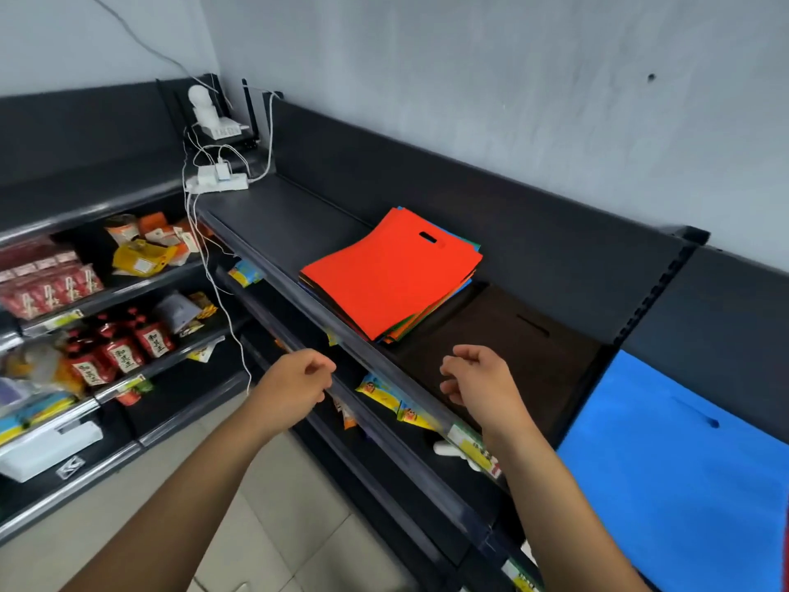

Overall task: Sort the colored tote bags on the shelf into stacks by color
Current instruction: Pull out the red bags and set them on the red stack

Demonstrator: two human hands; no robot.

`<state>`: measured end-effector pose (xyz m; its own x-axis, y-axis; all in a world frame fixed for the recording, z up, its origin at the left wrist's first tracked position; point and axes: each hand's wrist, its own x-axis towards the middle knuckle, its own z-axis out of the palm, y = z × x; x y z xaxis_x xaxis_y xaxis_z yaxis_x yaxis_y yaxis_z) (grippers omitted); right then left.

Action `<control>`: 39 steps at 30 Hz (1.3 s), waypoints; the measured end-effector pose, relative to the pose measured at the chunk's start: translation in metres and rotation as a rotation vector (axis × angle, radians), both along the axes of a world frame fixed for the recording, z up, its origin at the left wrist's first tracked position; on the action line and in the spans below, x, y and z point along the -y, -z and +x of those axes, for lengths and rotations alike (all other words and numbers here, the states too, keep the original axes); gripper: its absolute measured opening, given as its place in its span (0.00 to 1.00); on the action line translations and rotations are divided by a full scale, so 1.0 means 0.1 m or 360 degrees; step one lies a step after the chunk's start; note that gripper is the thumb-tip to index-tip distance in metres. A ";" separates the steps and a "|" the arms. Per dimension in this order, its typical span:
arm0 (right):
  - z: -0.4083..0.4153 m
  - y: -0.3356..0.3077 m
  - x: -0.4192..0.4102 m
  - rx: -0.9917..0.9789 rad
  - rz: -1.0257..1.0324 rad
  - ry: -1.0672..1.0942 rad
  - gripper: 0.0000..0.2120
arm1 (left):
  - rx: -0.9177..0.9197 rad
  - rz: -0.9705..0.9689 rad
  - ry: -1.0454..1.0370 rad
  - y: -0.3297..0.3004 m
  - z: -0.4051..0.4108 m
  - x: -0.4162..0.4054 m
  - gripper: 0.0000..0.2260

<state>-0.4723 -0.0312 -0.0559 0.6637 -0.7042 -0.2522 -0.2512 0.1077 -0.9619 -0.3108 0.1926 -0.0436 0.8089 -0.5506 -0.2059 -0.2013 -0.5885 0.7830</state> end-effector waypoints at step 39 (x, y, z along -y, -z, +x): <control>1.59 0.42 0.80 -0.0100 0.0209 0.0974 0.06 | 0.1153 0.0552 0.0755 0.36 2.33 1.98 0.27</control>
